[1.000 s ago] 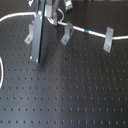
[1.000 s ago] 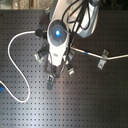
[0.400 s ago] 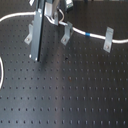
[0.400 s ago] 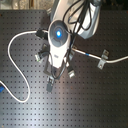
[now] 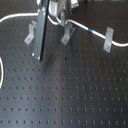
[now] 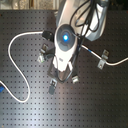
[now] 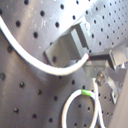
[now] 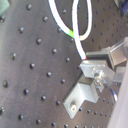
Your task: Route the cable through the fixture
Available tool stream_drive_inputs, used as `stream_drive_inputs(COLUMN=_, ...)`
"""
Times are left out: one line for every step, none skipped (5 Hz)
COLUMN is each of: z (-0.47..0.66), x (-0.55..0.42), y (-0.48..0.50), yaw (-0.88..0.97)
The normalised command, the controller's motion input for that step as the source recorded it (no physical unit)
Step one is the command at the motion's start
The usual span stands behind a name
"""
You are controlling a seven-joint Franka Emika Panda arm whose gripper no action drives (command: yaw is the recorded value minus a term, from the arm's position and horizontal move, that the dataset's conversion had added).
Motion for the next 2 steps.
stream_drive_inputs(z=-0.27, x=0.188, y=-0.351, yaw=0.25)
stream_drive_inputs(z=-0.24, x=-0.166, y=-0.472, yaw=0.25)
